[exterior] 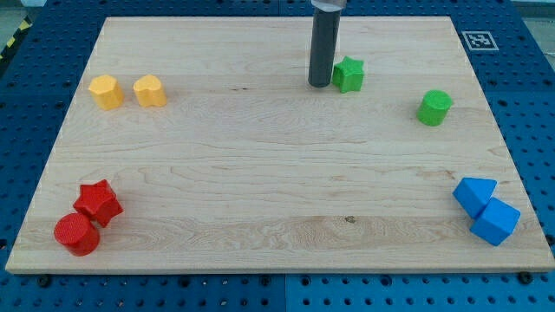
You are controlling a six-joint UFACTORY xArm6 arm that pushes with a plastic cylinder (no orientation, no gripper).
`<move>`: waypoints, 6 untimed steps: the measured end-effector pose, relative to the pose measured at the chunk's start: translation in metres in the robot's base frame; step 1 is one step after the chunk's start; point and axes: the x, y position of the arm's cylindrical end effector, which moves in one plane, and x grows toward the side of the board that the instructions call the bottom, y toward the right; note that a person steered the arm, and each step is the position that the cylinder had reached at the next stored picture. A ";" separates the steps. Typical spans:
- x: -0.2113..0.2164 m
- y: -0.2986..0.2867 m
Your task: Slide the green star close to the green circle
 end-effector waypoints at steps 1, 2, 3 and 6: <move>-0.007 0.031; -0.007 0.073; -0.007 0.093; -0.051 0.118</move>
